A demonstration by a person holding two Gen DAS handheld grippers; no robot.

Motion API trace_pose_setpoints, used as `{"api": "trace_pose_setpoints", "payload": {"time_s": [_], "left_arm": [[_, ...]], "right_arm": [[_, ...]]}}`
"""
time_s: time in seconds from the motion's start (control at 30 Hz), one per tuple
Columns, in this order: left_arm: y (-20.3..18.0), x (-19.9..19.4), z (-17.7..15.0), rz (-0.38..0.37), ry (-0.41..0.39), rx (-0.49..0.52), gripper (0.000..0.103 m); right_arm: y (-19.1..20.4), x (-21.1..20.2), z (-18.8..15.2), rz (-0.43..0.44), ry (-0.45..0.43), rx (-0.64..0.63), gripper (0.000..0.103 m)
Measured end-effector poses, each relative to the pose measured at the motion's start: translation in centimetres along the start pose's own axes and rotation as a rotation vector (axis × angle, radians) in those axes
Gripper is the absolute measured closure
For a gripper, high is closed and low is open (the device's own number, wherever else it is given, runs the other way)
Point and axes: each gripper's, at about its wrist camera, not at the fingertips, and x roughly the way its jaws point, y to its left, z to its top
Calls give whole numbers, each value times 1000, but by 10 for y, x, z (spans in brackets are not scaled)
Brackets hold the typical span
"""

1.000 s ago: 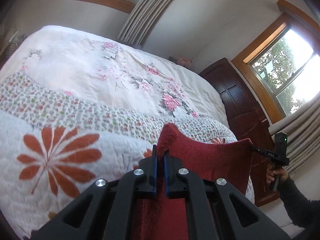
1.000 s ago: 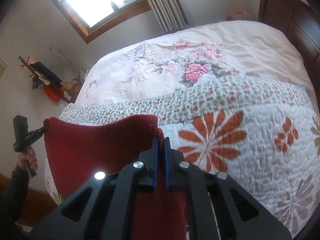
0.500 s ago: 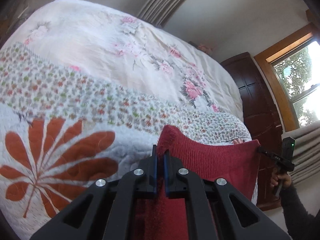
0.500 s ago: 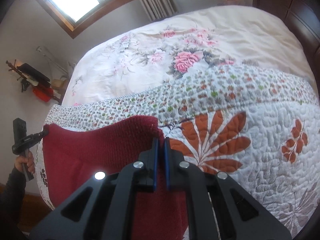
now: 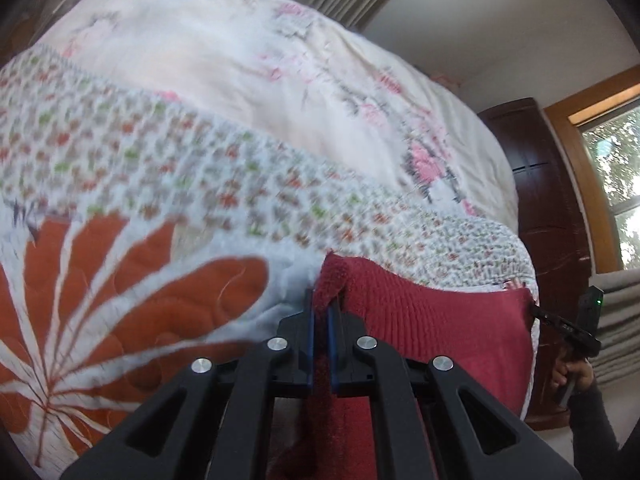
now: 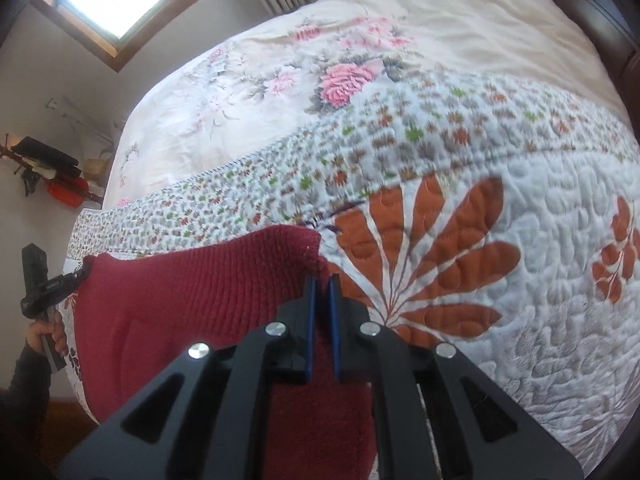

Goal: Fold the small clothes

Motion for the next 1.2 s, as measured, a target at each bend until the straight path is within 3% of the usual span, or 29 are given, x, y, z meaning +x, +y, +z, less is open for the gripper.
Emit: {"api": "trace_pose_setpoints", "payload": {"time_s": [0.07, 0.17, 0.23, 0.33, 0.4, 0.47, 0.53, 0.57, 0.63, 0.67, 0.8, 0.9, 1.0, 1.07, 1.2], "left_arm": [[-2, -5, -2, 26, 1, 6, 91], [-18, -38, -3, 80, -77, 63, 79], [-34, -63, -9, 108, -143, 114, 74], [-58, -91, -30, 21, -197, 163, 63], [-69, -86, -56, -76, -159, 178, 63], [-69, -62, -81, -93, -81, 174, 63], [-57, -35, -100, -30, -9, 165, 65], [-48, -26, -105, -11, 20, 155, 72], [-27, -20, -110, -20, 21, 109, 82], [-20, -23, -109, -30, 12, 77, 88], [-28, -63, -112, -26, -84, 81, 84], [-52, -93, -139, -127, -148, 107, 84], [-66, -82, -167, -137, -101, 136, 84], [-54, -55, -179, -49, -33, 129, 84], [-22, -37, -183, -18, -14, 53, 100]], "right_arm": [[-2, -4, -5, -8, -16, 11, 79], [3, -30, -19, -25, -105, 0, 79], [14, -47, -36, 23, -143, -27, 79], [26, -54, -60, 66, -168, -66, 76], [28, -45, -73, 80, -148, -71, 74], [24, -29, -78, 64, -106, -57, 72], [16, -15, -83, 43, -78, -48, 71], [13, -14, -85, 39, -83, -50, 70], [5, -18, -84, -11, -94, -38, 73], [1, -22, -85, -14, -96, -23, 79], [3, -57, -108, 59, -134, -12, 77], [21, -71, -139, 123, -129, -62, 77], [35, -58, -166, 135, -81, -127, 77], [34, -43, -175, 112, -41, -130, 81], [16, -33, -183, 60, -49, -107, 94]]}}
